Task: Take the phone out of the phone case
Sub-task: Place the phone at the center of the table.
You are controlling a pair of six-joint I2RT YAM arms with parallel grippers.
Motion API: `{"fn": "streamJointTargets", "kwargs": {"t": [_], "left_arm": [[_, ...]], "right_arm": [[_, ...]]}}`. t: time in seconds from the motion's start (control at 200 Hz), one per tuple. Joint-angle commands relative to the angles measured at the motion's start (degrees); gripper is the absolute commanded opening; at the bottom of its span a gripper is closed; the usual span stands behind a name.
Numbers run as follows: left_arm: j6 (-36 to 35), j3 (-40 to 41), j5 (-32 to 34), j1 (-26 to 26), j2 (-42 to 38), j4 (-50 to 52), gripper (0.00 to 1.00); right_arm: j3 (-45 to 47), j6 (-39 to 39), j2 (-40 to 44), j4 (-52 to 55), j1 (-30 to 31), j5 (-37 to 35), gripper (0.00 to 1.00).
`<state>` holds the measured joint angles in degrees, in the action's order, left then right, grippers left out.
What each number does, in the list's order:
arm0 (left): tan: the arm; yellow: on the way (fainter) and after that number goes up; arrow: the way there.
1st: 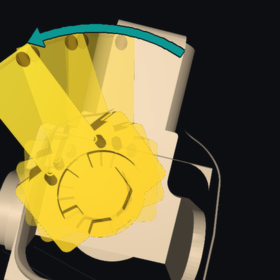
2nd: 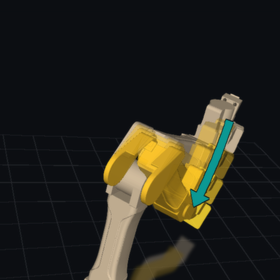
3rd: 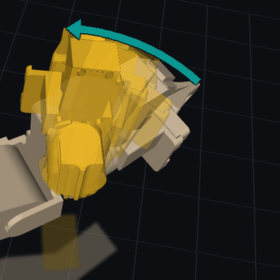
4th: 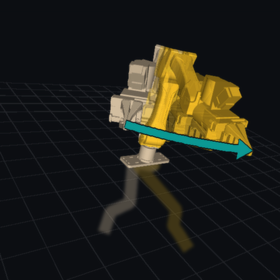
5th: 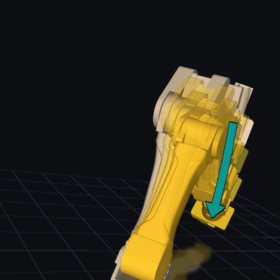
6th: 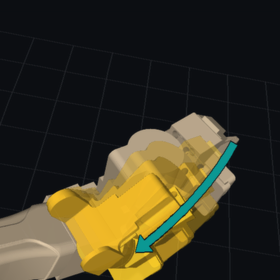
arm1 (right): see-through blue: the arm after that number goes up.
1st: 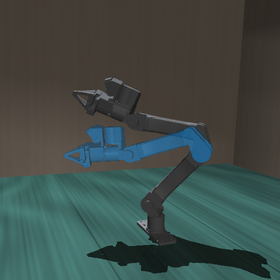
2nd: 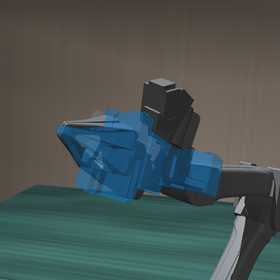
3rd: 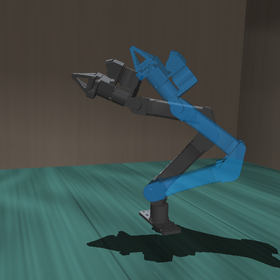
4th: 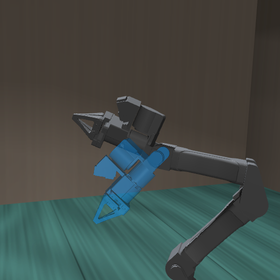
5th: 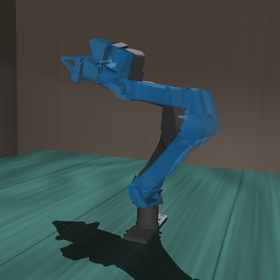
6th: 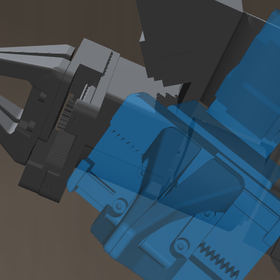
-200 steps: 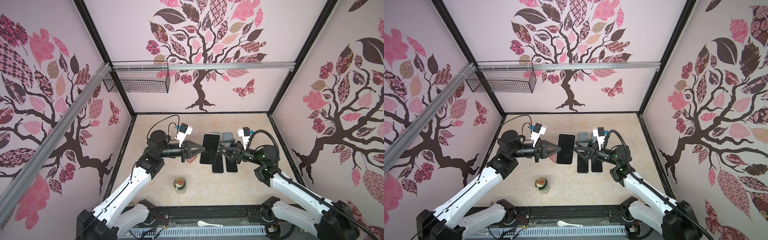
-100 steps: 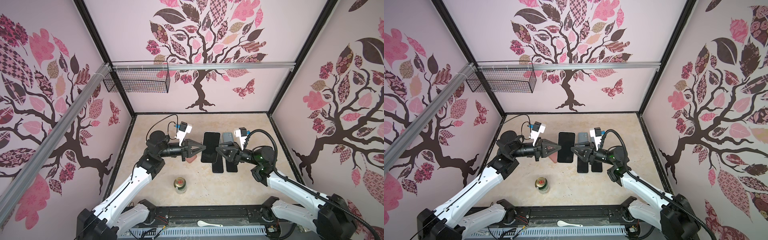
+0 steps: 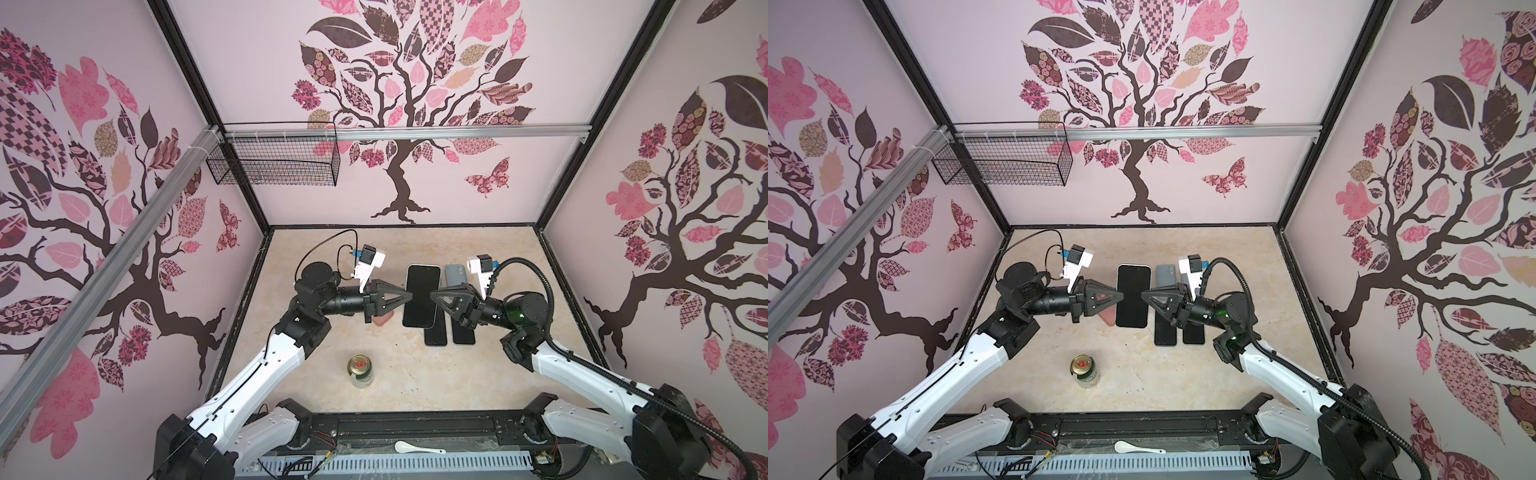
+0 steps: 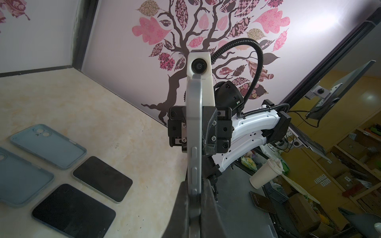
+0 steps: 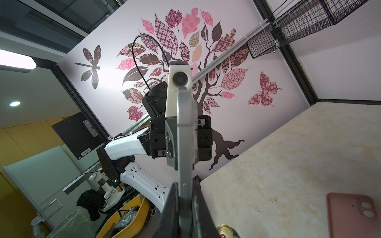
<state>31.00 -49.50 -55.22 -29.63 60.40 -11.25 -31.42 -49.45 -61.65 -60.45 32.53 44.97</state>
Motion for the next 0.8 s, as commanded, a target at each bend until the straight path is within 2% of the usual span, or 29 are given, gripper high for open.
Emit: {"fn": "streamJointTargets", "kwargs": {"t": [0.0,0.06,0.085,0.12,0.155,0.245,0.315,0.395,0.48,0.545,0.795], "left_arm": [[-3.13,0.63,2.66,-0.17,-0.34,2.58,0.29],[-5.04,-0.1,4.78,-0.08,-0.46,7.03,0.67],[-5.87,-0.53,6.1,-0.15,-0.66,8.89,0.8],[-7.25,-0.86,8.06,-0.12,-0.72,11.59,0.91],[-9.03,-1.17,10.28,-0.17,-0.77,14.38,0.98],[-11.84,-1.68,17.88,-0.09,-0.81,21.06,0.98],[-12.65,-1.7,23.47,-0.17,-0.8,24.57,0.98],[-12.57,-1.73,30.78,-0.12,-0.12,28.3,0.98],[-12.83,-2.15,36.17,-0.13,1.41,32.08,0.98],[-12.86,-2.17,37.61,-0.16,2.89,33.81,0.98],[-10.32,-0.69,38.32,-0.26,5.98,32.55,0.98]], "right_arm": [[-0.14,2.47,1.89,-0.49,0.34,-1.76,0.0],[0.41,5.93,3.07,4.11,0.37,-4.71,0.0],[0.81,7.57,3.84,6.86,0.34,-7.43,0.0],[1.54,9.59,5.42,11.41,0.36,-11.82,0.0],[2.23,12.18,6.56,14.48,0.34,-15.39,0.0],[3.44,17.28,8.26,22.18,0.34,-22.24,0.0],[3.31,20.09,8.56,27.58,0.36,-24.86,0.0],[3.26,21.31,7.98,31.96,0.34,-28.29,0.0],[2.42,20.74,7.43,37.45,0.34,-35.0,0.0],[-0.39,19.6,5.82,44.33,0.37,-40.59,0.0],[-13.26,17.43,-3.3,65.86,2.29,-50.66,0.0]]}}
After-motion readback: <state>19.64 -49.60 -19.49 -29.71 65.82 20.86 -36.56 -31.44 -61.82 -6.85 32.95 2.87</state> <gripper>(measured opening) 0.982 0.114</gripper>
